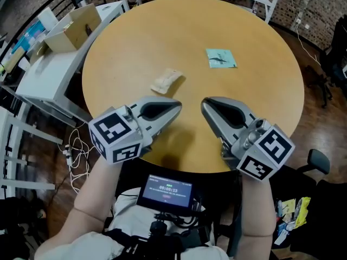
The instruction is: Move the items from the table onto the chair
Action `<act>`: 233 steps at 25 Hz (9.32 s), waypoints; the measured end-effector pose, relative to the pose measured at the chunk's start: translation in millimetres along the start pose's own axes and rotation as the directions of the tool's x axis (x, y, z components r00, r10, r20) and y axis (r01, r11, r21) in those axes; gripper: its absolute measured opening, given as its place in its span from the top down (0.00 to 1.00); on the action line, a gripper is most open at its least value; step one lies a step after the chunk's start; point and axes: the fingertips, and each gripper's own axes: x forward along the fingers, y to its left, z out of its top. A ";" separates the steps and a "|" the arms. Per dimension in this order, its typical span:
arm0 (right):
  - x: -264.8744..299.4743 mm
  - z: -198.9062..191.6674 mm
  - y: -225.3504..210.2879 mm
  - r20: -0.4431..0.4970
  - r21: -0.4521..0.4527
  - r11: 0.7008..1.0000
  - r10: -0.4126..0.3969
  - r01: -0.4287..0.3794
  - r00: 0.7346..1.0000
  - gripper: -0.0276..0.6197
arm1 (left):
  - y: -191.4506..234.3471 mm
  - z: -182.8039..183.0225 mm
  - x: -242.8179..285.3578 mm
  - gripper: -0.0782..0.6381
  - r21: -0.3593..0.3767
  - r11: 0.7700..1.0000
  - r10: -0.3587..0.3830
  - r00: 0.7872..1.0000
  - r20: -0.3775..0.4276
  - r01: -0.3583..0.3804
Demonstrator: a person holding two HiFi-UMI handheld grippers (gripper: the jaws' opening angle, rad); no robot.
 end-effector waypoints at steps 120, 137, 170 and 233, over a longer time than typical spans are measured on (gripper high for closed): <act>-586.3 -156.0 -20.2 -0.174 -0.257 0.201 -0.972 0.945 0.159 0.94 | -437.8 -44.0 250.6 0.87 0.038 0.557 -0.812 0.554 -0.181 0.829; -721.6 -313.2 2.9 -0.556 -0.765 0.192 -0.677 0.614 -0.482 0.69 | -452.1 -75.0 260.2 0.87 -0.013 0.531 -0.822 0.512 -0.249 0.847; -372.9 -16.9 -30.6 0.157 -0.155 0.627 -0.747 0.764 0.645 0.95 | -334.9 80.2 193.7 0.88 0.122 0.732 -0.679 0.733 0.052 0.670; 37.5 -19.2 -2.2 -0.022 -0.088 0.992 -0.089 0.086 0.996 0.96 | 12.3 -9.7 -15.3 0.88 0.011 1.000 0.010 0.999 0.033 -0.010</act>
